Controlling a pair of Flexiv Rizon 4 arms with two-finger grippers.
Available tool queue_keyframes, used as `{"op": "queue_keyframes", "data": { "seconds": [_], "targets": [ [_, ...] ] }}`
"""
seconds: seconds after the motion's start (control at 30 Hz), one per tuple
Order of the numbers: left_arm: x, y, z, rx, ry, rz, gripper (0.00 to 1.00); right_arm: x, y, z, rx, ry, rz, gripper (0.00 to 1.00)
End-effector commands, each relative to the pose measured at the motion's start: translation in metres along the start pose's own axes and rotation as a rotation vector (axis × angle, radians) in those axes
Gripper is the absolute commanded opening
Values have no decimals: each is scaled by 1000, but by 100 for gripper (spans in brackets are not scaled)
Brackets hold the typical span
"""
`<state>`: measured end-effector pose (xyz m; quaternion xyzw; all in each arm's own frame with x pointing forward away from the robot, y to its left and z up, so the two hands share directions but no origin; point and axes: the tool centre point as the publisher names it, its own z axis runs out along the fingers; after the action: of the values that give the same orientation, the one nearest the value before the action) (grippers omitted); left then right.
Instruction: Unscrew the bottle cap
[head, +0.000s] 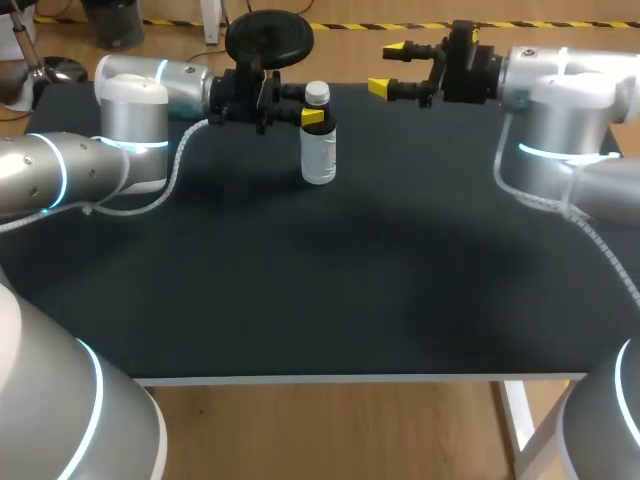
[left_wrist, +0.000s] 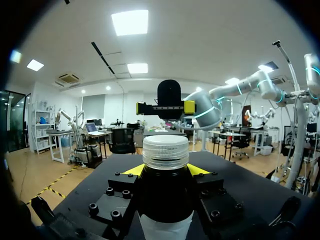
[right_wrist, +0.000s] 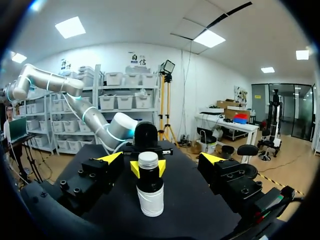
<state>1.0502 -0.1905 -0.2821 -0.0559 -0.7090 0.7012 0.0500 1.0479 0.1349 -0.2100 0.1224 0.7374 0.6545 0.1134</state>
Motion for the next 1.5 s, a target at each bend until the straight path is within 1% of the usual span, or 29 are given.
{"op": "queue_keyframes", "data": {
  "seconds": [0.03, 0.1, 0.23, 0.33, 0.47, 0.73, 0.87, 1.03, 1.13, 1.5],
  "targets": [
    [0, -1, 1, -2, 0, -1, 0, 7, -2, 11, 33, -95, -7, 100],
    [0, -1, 1, -2, 0, -1, 0, 8, -3, 13, 28, -139, -9, 100],
    [0, -1, 1, -2, 0, -1, 0, 13, -5, 19, 11, -171, -16, 100],
    [0, -1, 1, -2, 0, -1, 0, 17, -4, 22, -20, -201, -14, 100],
    [0, -1, 1, -2, 0, -1, 0, 24, -3, 29, -44, -255, -7, 100],
    [0, -1, 1, -2, 0, -1, 0, 36, 2, 51, -69, -279, 9, 100],
    [0, -1, 1, -2, 0, -1, 0, 40, 3, 61, -64, -291, 27, 100],
    [0, -1, 1, -2, 0, -1, 0, 41, 2, 68, -31, -353, 48, 100],
    [0, -1, 1, -2, 0, -1, 0, 41, 1, 70, -28, -386, 60, 100],
    [0, -1, 1, -2, 0, -1, 0, 43, -7, 85, -15, -395, 75, 100]
  ]
}}
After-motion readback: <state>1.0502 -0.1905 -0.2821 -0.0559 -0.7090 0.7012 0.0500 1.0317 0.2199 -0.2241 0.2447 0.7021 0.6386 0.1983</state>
